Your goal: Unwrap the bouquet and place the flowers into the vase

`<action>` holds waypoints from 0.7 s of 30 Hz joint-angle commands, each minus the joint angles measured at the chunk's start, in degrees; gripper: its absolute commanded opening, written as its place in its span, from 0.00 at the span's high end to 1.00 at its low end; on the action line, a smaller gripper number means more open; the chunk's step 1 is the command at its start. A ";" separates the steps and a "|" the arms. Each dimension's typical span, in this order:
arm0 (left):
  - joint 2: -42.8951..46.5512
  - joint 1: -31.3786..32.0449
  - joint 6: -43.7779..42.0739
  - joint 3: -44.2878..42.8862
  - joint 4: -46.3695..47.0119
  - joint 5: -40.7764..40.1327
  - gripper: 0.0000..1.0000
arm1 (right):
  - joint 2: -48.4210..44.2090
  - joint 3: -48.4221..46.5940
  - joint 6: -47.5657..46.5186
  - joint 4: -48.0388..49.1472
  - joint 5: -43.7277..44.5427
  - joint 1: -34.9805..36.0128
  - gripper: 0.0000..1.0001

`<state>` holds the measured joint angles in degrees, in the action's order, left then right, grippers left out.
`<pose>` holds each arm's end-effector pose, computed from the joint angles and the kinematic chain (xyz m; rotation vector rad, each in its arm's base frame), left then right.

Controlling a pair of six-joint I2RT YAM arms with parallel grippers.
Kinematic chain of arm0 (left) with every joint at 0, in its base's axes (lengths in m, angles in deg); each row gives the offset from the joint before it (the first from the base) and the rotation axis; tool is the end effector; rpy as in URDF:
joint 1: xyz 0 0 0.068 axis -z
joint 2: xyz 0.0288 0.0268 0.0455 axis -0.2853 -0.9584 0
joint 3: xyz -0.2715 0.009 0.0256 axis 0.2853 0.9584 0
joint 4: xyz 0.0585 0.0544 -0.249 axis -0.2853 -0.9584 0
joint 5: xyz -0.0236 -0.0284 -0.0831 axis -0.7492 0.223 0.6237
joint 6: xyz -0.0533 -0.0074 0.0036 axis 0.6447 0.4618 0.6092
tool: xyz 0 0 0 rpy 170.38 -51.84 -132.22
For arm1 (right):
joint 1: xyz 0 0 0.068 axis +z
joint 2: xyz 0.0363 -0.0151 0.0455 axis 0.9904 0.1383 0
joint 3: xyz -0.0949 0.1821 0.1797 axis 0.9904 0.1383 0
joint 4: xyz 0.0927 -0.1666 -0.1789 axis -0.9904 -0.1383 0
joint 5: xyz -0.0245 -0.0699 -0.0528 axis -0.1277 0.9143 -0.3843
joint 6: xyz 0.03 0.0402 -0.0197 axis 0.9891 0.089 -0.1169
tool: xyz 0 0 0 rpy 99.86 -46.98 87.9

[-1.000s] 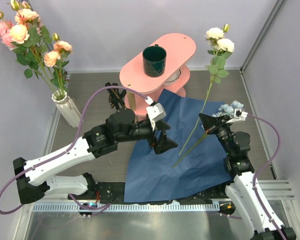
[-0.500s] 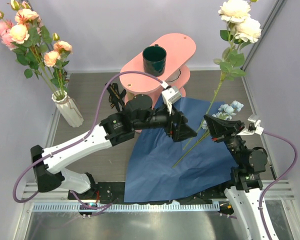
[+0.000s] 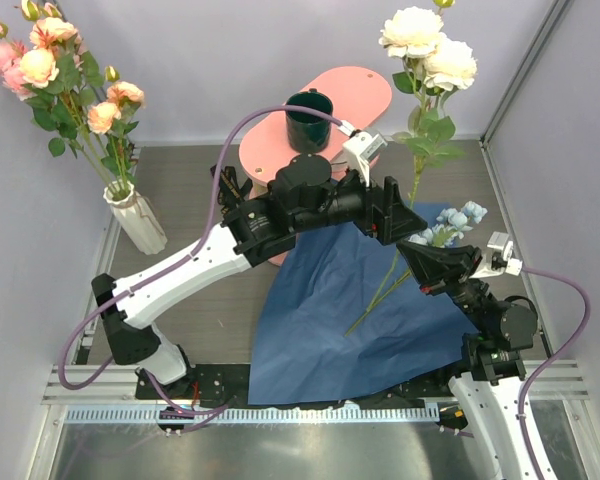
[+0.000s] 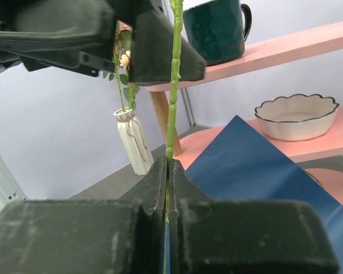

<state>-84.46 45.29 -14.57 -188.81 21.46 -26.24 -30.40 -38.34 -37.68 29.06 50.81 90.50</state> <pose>0.1628 -0.3210 0.4732 0.6631 1.6928 -1.3856 0.0796 0.0307 0.3242 -0.2943 1.1368 0.9230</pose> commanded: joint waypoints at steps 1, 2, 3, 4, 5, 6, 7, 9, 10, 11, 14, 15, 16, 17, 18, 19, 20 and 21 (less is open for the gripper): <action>-1.74 0.18 0.33 -5.08 -2.14 -2.97 0.22 | -1.33 -0.39 1.35 5.06 -2.00 -0.01 0.99; -1.91 0.18 0.33 -5.44 -2.32 -3.15 0.23 | -1.16 -0.31 1.43 5.24 -2.18 -0.01 0.99; -2.26 0.18 0.24 -6.14 -2.41 -3.24 0.29 | -1.07 -0.22 1.52 5.59 -2.35 -0.01 0.99; -2.27 0.18 0.24 -6.40 -2.41 -3.50 0.32 | -1.07 -0.04 1.70 5.68 -2.70 -0.01 0.99; -2.35 0.18 0.33 -6.49 -2.23 -3.50 0.35 | -0.98 -0.04 1.87 5.77 -2.79 -0.01 0.99; -2.27 0.18 0.33 -6.67 -1.88 -3.59 0.39 | -0.89 0.05 1.87 6.03 -2.79 -0.01 0.99; -2.27 0.18 0.33 -6.67 -1.71 -3.50 0.41 | -0.80 0.22 2.14 6.12 -2.97 -0.10 0.99; -2.09 0.18 0.24 -6.50 -1.18 -3.42 0.48 | -0.80 0.40 2.23 6.47 -2.97 -0.01 0.99; -1.92 0.18 0.15 -6.49 -1.09 -3.33 0.49 | -0.71 0.57 2.23 6.38 -2.97 -0.01 0.99; -1.83 0.18 0.15 -6.49 -0.83 -3.07 0.51 | -0.63 0.57 2.31 6.47 -3.06 -0.10 0.99; -1.74 0.18 0.15 -6.23 -0.56 -2.28 0.58 | -0.19 0.66 2.66 6.99 -3.85 -0.10 0.99; -1.74 0.10 0.15 -6.49 -0.74 -2.27 0.60 | -0.10 0.75 2.75 7.26 -3.94 -0.01 0.99; -1.83 0.10 -0.11 -6.58 -0.74 -2.19 0.63 | 0.08 0.84 2.75 7.52 -4.11 -0.01 0.99; -1.83 0.10 -0.46 -6.84 -1.35 -2.19 0.69 | 0.34 0.92 3.10 7.96 -4.37 -0.01 0.99; -1.83 0.10 -0.64 -7.02 -1.53 -2.36 0.73 | 0.43 1.10 3.19 8.31 -4.64 -0.01 0.99; -1.74 0.10 -0.90 -6.93 -1.62 -2.45 0.77 | 0.60 1.10 3.19 8.40 -4.81 -0.01 0.99; -1.39 0.10 -1.08 -6.93 -1.88 -2.54 0.86 | 0.69 1.10 3.45 8.58 -4.99 -0.01 0.99; -1.30 0.10 -1.16 -6.93 -1.97 -2.45 0.90 | 0.78 1.10 3.37 8.58 -5.08 -0.01 0.99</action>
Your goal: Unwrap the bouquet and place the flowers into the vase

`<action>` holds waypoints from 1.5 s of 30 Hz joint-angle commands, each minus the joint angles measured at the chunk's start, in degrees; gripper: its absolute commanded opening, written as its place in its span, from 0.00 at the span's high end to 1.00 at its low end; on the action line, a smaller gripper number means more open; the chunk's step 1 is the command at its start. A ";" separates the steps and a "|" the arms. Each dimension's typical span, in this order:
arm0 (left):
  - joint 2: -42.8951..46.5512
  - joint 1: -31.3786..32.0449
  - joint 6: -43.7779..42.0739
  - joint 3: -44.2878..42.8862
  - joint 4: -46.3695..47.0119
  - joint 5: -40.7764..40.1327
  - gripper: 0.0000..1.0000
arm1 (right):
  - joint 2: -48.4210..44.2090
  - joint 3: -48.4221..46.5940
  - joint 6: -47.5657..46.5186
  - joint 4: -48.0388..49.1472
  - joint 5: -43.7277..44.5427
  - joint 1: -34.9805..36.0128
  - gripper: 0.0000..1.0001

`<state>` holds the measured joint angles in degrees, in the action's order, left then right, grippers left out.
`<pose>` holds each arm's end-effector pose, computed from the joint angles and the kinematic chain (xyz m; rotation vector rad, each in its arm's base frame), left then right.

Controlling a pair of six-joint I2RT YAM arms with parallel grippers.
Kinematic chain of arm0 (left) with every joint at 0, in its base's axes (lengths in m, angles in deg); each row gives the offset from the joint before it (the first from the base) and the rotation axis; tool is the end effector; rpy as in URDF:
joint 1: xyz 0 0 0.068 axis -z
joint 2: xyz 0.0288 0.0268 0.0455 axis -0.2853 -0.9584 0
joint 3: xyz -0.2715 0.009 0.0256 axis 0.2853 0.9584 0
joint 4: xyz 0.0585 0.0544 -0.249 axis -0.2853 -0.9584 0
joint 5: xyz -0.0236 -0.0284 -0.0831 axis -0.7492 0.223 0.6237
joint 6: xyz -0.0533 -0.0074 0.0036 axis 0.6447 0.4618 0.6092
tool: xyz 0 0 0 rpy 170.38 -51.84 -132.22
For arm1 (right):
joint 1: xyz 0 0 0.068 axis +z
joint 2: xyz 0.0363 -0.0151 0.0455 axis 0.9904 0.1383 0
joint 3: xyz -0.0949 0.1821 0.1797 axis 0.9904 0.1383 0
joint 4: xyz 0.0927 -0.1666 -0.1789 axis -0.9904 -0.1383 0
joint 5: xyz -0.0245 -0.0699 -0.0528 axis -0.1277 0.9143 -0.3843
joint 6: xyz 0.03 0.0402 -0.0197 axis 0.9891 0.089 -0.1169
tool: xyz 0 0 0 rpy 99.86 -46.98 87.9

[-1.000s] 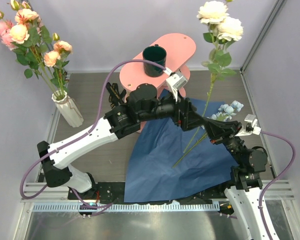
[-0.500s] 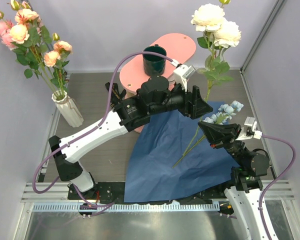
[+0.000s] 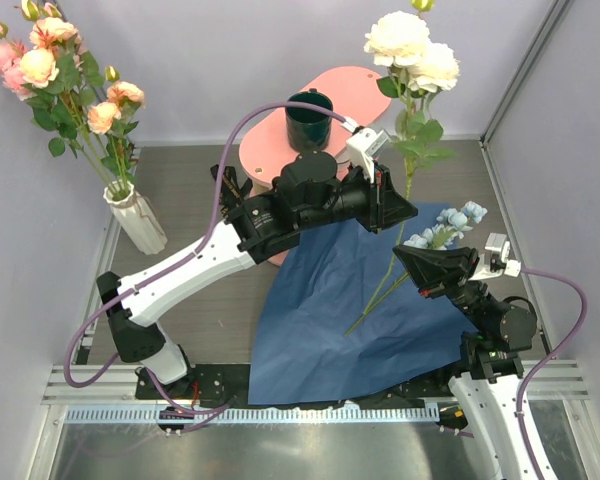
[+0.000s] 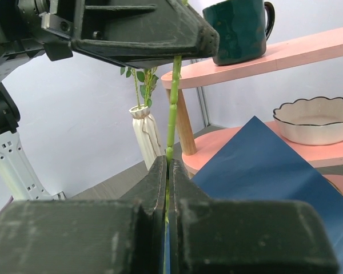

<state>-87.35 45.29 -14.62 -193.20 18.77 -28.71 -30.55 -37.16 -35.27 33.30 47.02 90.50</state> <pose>0.1692 -0.3298 0.4766 0.6302 1.7184 -1.3441 0.0768 0.0323 0.3236 -0.3532 1.1018 0.9801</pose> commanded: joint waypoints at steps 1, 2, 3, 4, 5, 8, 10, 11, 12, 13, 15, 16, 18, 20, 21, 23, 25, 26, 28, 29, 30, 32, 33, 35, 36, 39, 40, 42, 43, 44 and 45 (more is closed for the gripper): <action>1.76 0.10 -1.21 -2.54 0.46 -0.07 0.96 | 0.85 -0.17 0.96 4.34 -1.39 -0.01 0.99; 2.02 0.10 -1.56 -2.89 -0.15 -0.07 1.00 | 0.76 -0.17 0.88 4.08 -1.39 -0.01 0.99; 2.20 0.10 -1.91 -2.98 -0.68 0.37 1.00 | 0.67 -0.43 0.44 3.55 -1.21 -0.01 0.99; 2.46 0.10 -2.26 -3.15 -1.21 0.55 1.00 | 0.41 -0.87 -0.08 2.42 -0.78 -0.01 0.99; 3.07 0.10 -3.39 -3.42 -3.04 0.46 1.00 | 0.23 -1.48 -0.79 -1.16 -0.34 -0.01 0.96; 6.23 0.10 -5.94 -2.72 -7.52 -1.20 1.00 | -0.65 -2.98 -2.64 -4.88 1.16 -0.01 0.61; 10.01 0.10 -9.02 -1.75 -9.64 -2.96 1.00 | -1.61 -3.15 -3.60 -6.55 3.52 -0.01 0.43; 11.33 0.10 -9.90 -0.53 -11.56 -3.66 1.00 | -1.88 -3.15 -4.04 -8.13 4.67 -0.01 0.41; 12.91 0.10 -11.74 0.09 -12.63 -4.89 1.00 | -2.14 -3.24 -4.48 -8.92 5.90 -0.01 0.37; 15.71 0.10 -12.45 0.71 -13.77 -6.29 1.00 | -2.49 -3.33 -5.35 -9.72 8.34 -0.10 0.37; 18.71 0.10 -14.12 1.85 -17.81 -13.13 1.00 | -2.58 -3.85 -6.24 -12.88 10.56 -0.01 0.36; 21.51 0.10 -15.61 1.94 -19.39 -15.69 1.00 | -2.32 -3.95 -6.59 -13.67 11.78 -0.01 0.37; 24.07 0.10 -17.11 2.29 -23.26 -25.78 1.00 | -2.14 -3.68 -7.12 -15.08 14.08 -0.01 0.36; 27.33 0.10 -19.22 2.73 -25.90 -38.13 1.00 | -1.79 -3.42 -7.03 -14.82 14.43 -0.10 0.37; 28.21 0.10 -19.66 2.73 -26.61 -43.00 1.00 | -1.70 -3.24 -7.12 -14.91 14.52 -0.01 0.37; 29.87 0.10 -22.03 3.08 -27.49 -50.92 1.00 | -1.62 -3.16 -7.21 -14.91 14.78 -0.10 0.36; 30.50 0.01 -25.19 3.78 -26.71 -61.56 1.00 | -1.79 -2.89 -7.21 -14.91 14.96 -0.10 0.37; 31.02 -0.77 -28.60 4.92 -24.87 -64.98 1.00 | -1.88 -2.72 -7.21 -15.00 15.05 -0.01 0.37; 31.64 -2.79 -30.74 6.33 -21.10 -69.93 1.00 | -2.05 -2.36 -7.21 -14.91 15.31 -0.01 0.36; 31.82 -5.94 -33.87 7.21 -20.03 -70.29 1.00 | -2.06 -2.36 -7.12 -15.00 15.40 -0.01 0.37; 32.34 -8.14 -34.34 7.65 -18.89 -70.03 1.00 | -2.14 -2.28 -7.21 -15.00 15.40 -0.10 0.36; 32.87 -16.72 -34.43 9.40 -15.56 -67.23 1.00 | -2.14 -2.19 -7.12 -15.00 15.40 -0.01 0.36; 32.53 -19.74 -32.60 9.41 -15.19 -65.65 1.00 | -2.14 -2.01 -7.21 -15.00 15.40 -0.10 0.36; 31.30 -27.28 -31.27 8.63 -14.49 -61.95 1.00 | -2.23 -1.84 -7.30 -15.00 15.66 -0.01 0.36; 29.99 -29.15 -29.01 8.53 -13.70 -61.42 1.00 | -2.23 -1.84 -7.21 -15.08 15.58 -0.01 0.36; 26.99 -34.70 -26.44 5.47 -12.47 -59.92 1.00 | -2.32 -1.66 -7.12 -15.26 15.75 -0.10 0.36; 25.16 -36.53 -26.78 4.59 -9.85 -60.44 1.00 | -2.49 -1.66 -7.12 -15.26 15.75 -0.01 0.36; 24.00 -38.48 -27.83 4.32 -6.68 -62.46 1.00 | -2.58 -1.49 -7.12 -15.26 15.93 -0.10 0.36; 23.39 -40.31 -28.45 5.10 -2.22 -63.51 1.00 | -2.67 -1.49 -7.03 -15.35 15.75 -0.01 0.37; 23.21 -41.12 -29.06 5.72 0.34 -66.13 1.00 | -2.67 -1.49 -7.03 -15.26 15.84 -0.01 0.36; 23.21 -41.99 -30.03 6.59 3.41 -67.29 1.00 | -2.67 -1.49 -7.03 -15.26 15.75 -0.01 0.37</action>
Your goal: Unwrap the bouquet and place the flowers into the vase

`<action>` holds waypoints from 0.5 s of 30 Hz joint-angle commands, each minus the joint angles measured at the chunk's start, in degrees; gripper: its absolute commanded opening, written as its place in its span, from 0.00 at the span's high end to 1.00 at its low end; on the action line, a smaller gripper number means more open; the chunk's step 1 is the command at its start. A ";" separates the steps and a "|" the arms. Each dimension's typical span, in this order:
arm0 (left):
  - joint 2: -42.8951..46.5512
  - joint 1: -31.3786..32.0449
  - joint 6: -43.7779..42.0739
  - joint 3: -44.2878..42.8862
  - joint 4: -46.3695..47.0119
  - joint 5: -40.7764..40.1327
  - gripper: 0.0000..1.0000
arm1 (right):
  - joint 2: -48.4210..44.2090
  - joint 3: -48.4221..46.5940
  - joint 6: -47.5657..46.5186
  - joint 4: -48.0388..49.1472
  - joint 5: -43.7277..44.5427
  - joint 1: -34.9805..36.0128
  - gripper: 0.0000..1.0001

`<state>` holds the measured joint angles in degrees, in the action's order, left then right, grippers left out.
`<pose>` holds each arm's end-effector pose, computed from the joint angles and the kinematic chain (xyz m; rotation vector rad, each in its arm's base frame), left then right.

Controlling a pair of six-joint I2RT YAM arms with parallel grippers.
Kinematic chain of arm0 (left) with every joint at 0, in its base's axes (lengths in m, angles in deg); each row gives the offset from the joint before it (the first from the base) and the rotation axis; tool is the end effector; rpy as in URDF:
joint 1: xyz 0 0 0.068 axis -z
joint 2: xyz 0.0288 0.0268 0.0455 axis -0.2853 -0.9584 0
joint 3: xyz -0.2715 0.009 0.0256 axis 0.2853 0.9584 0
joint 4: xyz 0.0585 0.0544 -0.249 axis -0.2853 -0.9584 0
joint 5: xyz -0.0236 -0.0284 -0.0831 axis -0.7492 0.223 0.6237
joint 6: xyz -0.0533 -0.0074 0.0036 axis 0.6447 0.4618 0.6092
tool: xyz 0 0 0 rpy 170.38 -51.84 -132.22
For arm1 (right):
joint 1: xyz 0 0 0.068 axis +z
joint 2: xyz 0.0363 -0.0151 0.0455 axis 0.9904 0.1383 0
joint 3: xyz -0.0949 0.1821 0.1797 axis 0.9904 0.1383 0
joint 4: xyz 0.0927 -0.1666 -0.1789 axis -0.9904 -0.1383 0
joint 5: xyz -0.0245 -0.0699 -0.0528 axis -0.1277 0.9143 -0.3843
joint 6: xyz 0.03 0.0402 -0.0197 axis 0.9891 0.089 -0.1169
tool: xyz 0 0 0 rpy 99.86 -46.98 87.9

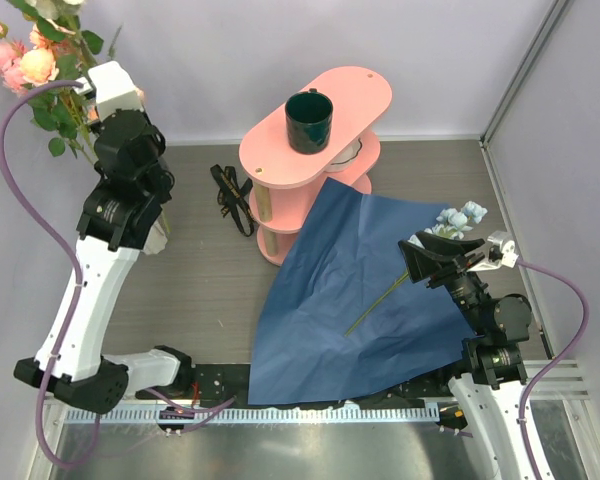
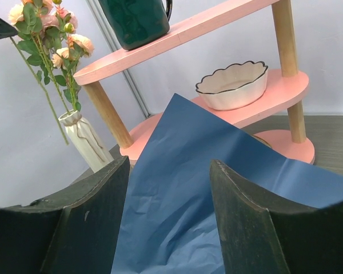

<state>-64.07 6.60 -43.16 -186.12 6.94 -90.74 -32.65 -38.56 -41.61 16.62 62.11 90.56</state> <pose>0.2073 -0.0583 0.5282 -0.4288 1.5182 0.3562 0.0845 0.0252 0.3086 -0.1034 1.2717 0.7777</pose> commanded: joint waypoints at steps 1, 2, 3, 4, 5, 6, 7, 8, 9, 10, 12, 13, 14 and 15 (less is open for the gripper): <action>0.02 -4.97 -2.19 1.26 21.01 -6.14 1.00 | -0.57 0.00 -0.61 1.50 0.58 -0.16 0.37; -0.16 -5.86 -3.76 2.15 23.77 -8.15 1.00 | -0.66 0.09 -0.52 1.50 0.58 -0.08 0.36; -0.42 -6.65 -3.43 2.50 25.45 -8.87 1.00 | -0.66 0.09 -0.43 1.59 0.50 -0.16 0.37; -0.86 -8.31 -2.82 2.07 26.34 -9.40 1.00 | -0.66 0.18 -0.43 1.68 0.41 -0.08 0.36; -1.56 -8.85 -2.81 1.98 26.87 -9.84 1.00 | -0.66 0.26 -0.34 1.68 0.32 -0.08 0.36; -1.91 -9.29 -2.81 1.98 28.52 -10.63 0.99 | -0.92 0.27 -0.26 1.77 0.23 -0.08 0.36; -2.27 -10.16 -3.16 1.81 31.15 -10.64 0.99 | -0.84 0.27 -0.26 1.77 0.23 -0.08 0.36; -3.14 -10.43 -5.16 1.72 32.57 -10.81 1.00 | -0.84 0.44 -0.17 1.77 0.23 -0.08 0.36; -3.67 -10.78 -6.14 1.19 33.54 -11.33 0.99 | -1.01 0.35 -0.17 1.86 0.14 -0.08 0.36; -4.20 -11.40 -7.19 -0.12 34.94 -12.03 0.99 | -1.10 0.44 -0.08 1.77 0.23 -0.16 0.36; -5.43 -12.10 -9.13 -1.53 35.57 -12.13 0.99 | -1.19 0.53 -0.08 1.86 0.23 -0.16 0.36; -5.87 -12.54 -9.40 -2.67 35.66 -11.78 0.99 | -1.19 0.62 0.01 2.03 0.23 -0.16 0.36; -6.05 -12.81 -10.01 -3.11 35.92 -11.78 1.00 | -1.19 0.70 0.01 2.12 0.14 -0.08 0.36; -6.57 -12.98 -10.97 -3.81 36.45 -11.95 0.99 | -1.27 0.70 0.10 2.21 0.14 -0.16 0.36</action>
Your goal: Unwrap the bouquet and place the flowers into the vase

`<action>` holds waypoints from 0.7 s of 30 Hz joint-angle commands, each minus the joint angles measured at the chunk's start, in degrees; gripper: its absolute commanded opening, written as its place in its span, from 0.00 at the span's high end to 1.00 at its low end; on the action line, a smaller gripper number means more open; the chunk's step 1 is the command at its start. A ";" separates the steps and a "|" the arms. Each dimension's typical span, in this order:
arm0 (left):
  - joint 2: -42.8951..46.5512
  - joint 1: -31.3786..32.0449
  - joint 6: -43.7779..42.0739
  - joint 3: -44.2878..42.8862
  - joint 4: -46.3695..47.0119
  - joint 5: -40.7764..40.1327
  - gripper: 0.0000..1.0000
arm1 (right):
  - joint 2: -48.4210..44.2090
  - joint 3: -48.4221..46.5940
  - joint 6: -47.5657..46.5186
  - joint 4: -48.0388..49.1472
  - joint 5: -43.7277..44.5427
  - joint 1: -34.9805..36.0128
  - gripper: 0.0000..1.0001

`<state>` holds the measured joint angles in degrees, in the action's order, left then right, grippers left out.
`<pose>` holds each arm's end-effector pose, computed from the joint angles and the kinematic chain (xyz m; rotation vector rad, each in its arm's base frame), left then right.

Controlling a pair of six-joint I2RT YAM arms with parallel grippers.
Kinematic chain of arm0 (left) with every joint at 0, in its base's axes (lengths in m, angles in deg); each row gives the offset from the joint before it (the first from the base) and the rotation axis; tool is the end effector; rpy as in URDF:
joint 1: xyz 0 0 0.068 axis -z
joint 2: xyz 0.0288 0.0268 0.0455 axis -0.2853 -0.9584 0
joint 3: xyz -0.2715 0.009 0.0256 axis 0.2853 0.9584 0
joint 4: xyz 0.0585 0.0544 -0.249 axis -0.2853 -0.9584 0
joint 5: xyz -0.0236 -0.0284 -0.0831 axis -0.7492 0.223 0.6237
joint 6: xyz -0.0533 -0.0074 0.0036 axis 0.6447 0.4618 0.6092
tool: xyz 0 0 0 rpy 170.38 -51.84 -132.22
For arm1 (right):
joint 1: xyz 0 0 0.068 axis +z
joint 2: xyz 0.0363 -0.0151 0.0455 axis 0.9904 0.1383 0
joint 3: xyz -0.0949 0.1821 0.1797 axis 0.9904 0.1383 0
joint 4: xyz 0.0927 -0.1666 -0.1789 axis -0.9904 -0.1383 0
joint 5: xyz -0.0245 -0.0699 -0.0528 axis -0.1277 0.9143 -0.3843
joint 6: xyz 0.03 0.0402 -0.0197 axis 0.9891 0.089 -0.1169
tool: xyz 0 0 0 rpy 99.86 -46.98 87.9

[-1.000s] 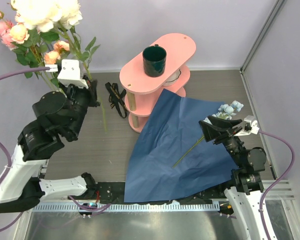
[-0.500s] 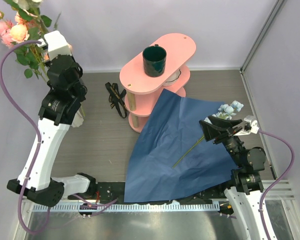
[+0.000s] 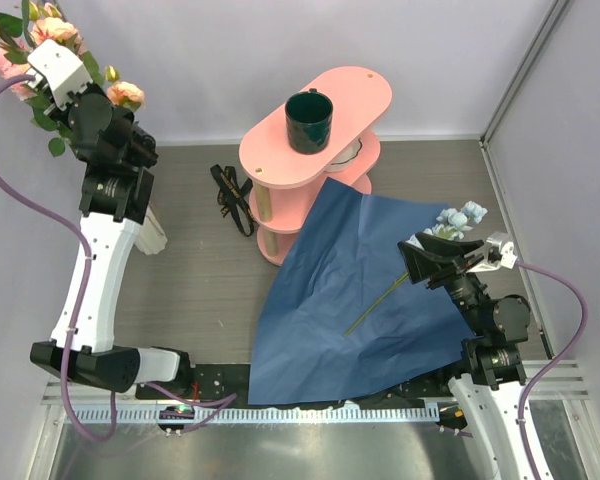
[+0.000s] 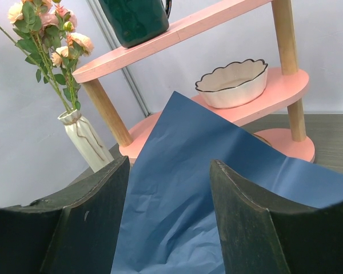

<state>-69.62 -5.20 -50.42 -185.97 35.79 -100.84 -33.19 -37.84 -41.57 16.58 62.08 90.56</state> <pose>0.2422 -0.0167 0.5518 -0.7939 1.1565 0.5298 0.0846 0.0252 0.3050 -0.1025 1.2756 0.7787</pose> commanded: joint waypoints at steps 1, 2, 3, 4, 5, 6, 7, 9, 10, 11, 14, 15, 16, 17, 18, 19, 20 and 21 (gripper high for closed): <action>-1.20 -1.44 -4.34 -4.24 7.95 -2.38 0.99 | -0.73 -0.02 0.14 2.43 0.17 -0.08 0.36; -1.29 -1.53 -4.60 -4.41 8.21 -2.64 0.99 | -0.73 0.07 0.05 2.34 0.17 -0.08 0.36; -1.20 -1.53 -5.04 -4.59 8.48 -2.47 1.00 | -0.73 0.07 0.23 2.34 0.17 0.01 0.36; -1.29 -1.53 -5.39 -4.68 8.65 -2.38 1.00 | -0.73 0.07 0.14 2.25 0.17 -0.07 0.36; -1.46 -1.62 -5.92 -4.76 9.09 -2.64 0.99 | -0.73 0.07 0.14 2.25 0.17 0.10 0.36; -1.55 -1.62 -7.23 -4.85 10.23 -2.91 0.99 | -0.82 0.07 0.14 2.34 0.17 0.10 0.36; -1.90 -1.62 -7.77 -4.77 10.76 -2.91 0.99 | -0.82 0.07 0.14 2.34 0.17 0.10 0.36; -2.17 -1.71 -9.26 -3.98 13.82 -2.73 1.00 | -0.82 0.07 0.23 2.25 0.17 0.01 0.36; -2.43 -1.62 -10.40 -3.89 14.54 -2.82 0.99 | -0.90 0.07 0.14 2.25 0.17 0.10 0.36; -2.52 -1.71 -10.67 -3.71 14.89 -2.74 1.00 | -0.82 0.07 0.14 2.16 0.17 0.10 0.36; -3.22 -1.80 -10.85 -3.54 15.33 -3.26 0.99 | -0.82 0.07 0.14 2.08 0.17 0.10 0.36; -3.31 -1.97 -11.19 -3.01 16.21 -3.44 1.00 | -0.82 0.07 0.14 2.16 0.17 0.19 0.36; -3.48 -2.06 -11.46 -2.83 16.74 -3.52 1.00 | -0.82 0.07 0.14 2.08 0.17 0.10 0.36; -3.92 -2.15 -11.90 -2.57 17.09 -3.79 0.99 | -0.82 0.07 0.14 2.08 0.17 0.19 0.36; -4.10 -2.41 -11.99 -2.31 17.44 -3.96 0.99 | -0.73 0.16 0.14 2.08 0.17 0.10 0.36; -4.19 -2.50 -11.99 -2.22 17.44 -4.31 0.99 | -0.64 0.16 0.14 2.16 0.25 0.10 0.36; -4.45 -2.67 -12.08 -2.13 17.53 -4.40 0.99 | -0.73 0.16 0.14 2.25 0.25 0.10 0.36; -4.80 -2.85 -11.99 -1.78 17.97 -4.58 0.99 | -0.73 0.16 0.14 2.16 0.25 0.10 0.36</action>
<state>-73.73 -7.04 -61.43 -188.15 48.52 -103.81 -33.30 -37.60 -41.52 16.58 62.08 90.56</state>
